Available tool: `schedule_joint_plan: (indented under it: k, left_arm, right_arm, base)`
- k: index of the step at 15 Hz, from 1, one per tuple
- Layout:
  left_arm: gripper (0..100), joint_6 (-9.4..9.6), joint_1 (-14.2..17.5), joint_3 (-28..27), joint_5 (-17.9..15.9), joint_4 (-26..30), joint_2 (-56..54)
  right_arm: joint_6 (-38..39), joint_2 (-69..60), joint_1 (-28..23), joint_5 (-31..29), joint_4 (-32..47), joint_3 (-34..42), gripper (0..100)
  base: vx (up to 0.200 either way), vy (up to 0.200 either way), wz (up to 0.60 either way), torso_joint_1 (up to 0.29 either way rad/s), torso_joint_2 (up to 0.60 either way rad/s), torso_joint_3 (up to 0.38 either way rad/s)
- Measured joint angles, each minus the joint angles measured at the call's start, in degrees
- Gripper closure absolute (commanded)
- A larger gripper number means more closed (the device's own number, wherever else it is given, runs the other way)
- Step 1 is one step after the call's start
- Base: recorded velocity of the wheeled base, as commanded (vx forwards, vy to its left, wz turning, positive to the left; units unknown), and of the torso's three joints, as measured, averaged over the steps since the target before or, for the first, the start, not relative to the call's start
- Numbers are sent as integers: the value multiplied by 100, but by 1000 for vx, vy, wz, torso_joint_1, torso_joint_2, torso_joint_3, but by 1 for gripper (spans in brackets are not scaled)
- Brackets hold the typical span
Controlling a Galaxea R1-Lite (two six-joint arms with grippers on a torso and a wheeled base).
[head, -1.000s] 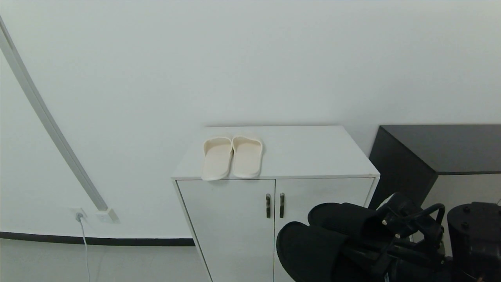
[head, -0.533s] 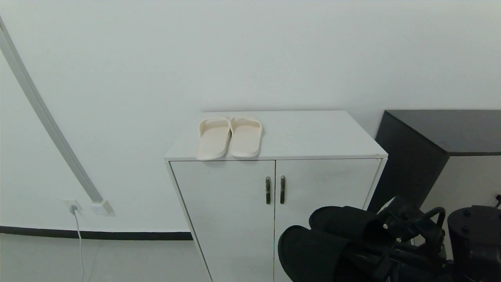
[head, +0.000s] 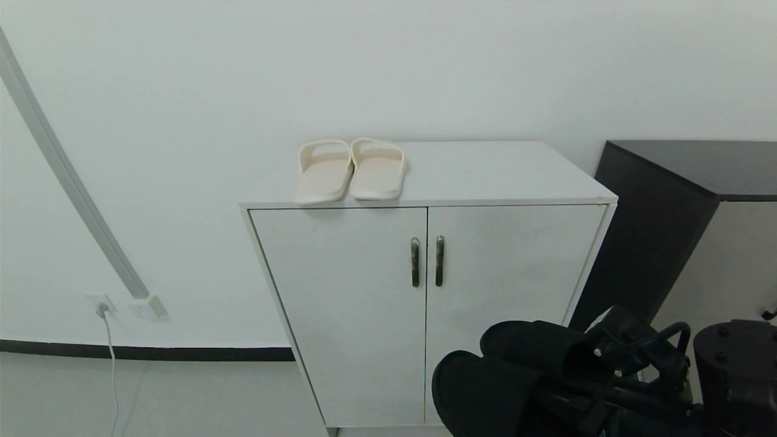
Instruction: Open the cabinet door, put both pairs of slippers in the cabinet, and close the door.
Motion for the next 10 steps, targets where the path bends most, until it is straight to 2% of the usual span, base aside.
schedule_joint_plan:
  k: [2, 3, 10]
  left_arm:
    - [0, 210, -5, 0, 5, 2, 0]
    - [0, 238, -5, 0, 0, 0, 0]
    - [0, 229, -2, 2, -5, 6, 0]
  right_arm:
    - [0, 2, 0, 0, 0, 0, 100]
    - [0, 5, 0, 0, -2, 2, 100]
    - [-79, 2, 11, 2, 9, 18, 100]
  base:
    - [0, 0, 0, -141, 481, 332]
    - [0, 0, 0, -134, 471, 334]
    - [0, 0, 0, -88, 462, 360]
